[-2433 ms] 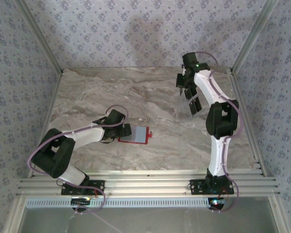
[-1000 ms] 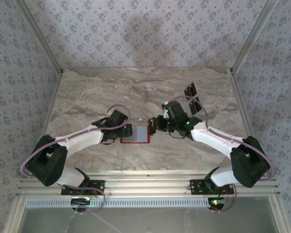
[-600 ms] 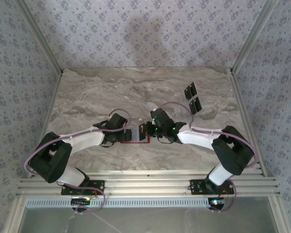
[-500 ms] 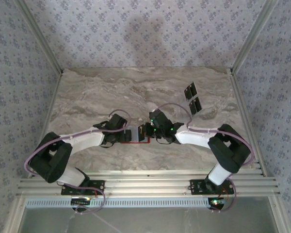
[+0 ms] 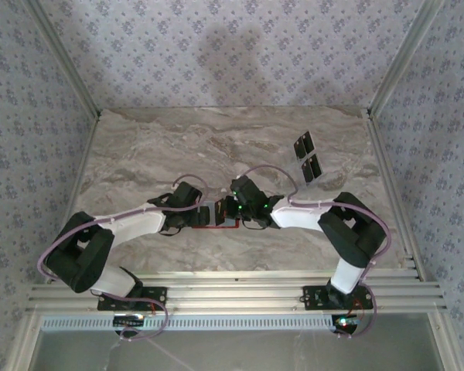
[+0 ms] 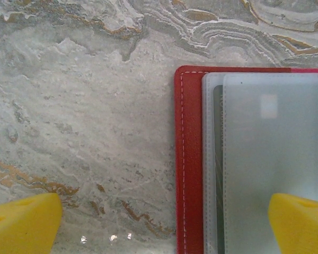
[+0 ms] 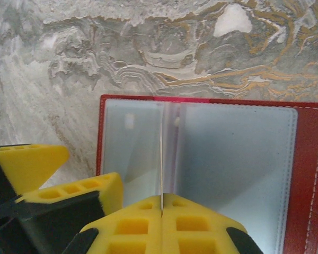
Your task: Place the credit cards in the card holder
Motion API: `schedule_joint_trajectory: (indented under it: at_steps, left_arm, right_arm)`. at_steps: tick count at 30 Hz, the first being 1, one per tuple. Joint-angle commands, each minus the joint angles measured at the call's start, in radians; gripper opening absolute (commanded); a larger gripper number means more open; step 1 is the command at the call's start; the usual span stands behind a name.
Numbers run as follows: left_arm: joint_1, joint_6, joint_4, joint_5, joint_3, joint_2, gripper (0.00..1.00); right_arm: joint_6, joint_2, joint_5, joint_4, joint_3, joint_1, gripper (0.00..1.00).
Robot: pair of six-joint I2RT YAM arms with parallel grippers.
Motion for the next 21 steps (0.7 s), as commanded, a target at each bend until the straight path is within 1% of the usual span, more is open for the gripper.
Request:
schedule_joint_trajectory:
  at_steps: [1, 9, 14, 21]
  left_arm:
    - [0.005, 0.013, 0.009, 0.015, 0.011, -0.015, 1.0]
    - [0.004, 0.018, 0.03, 0.036, 0.025, -0.023, 1.0]
    - [0.004, 0.016, 0.023, 0.028, 0.025, -0.006, 1.0]
    - [0.004, -0.025, -0.014, -0.034, -0.008, 0.0, 1.0]
  right_arm:
    - [0.01, 0.022, 0.038, -0.011, 0.013, 0.003, 0.0]
    - [0.018, 0.023, 0.047, -0.004, -0.026, -0.003, 0.0]
    - [0.021, 0.022, 0.047, -0.004, -0.037, -0.005, 0.0]
    - [0.022, 0.021, 0.045, -0.004, -0.05, -0.014, 0.0]
